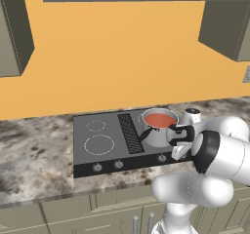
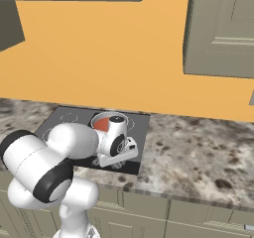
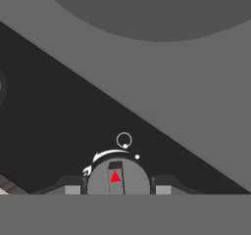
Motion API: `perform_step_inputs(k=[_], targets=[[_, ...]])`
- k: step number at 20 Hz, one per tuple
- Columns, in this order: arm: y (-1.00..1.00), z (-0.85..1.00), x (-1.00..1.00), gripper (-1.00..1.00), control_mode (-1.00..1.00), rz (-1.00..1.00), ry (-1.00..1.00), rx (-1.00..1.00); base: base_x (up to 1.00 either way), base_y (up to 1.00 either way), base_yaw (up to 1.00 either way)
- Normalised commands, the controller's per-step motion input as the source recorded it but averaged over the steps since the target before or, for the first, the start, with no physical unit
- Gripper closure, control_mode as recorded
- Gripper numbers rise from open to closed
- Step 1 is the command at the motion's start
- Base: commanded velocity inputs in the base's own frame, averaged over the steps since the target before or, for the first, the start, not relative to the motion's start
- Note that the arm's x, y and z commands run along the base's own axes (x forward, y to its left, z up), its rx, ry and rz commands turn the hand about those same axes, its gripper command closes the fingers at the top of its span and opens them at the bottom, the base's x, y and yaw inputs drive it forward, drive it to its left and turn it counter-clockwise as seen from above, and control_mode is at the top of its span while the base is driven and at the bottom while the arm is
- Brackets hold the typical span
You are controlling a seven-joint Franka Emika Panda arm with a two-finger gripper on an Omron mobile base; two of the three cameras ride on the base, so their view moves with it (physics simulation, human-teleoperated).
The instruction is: Wait until the marinara sauce is simmered to a deep red color and then turn off the stove.
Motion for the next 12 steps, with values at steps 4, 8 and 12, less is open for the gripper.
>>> perform_step_inputs(k=[4,8,12], targets=[[0.00,0.00,0.00,1.00,-1.00,0.00,0.00,0.00,0.00,0.00,0.00],[0.00,0.00,0.00,1.00,-1.00,0.00,0.00,0.00,0.00,0.00,0.00],[0.00,0.00,0.00,1.00,-1.00,0.00,0.00,0.00,0.00,0.00,0.00]])
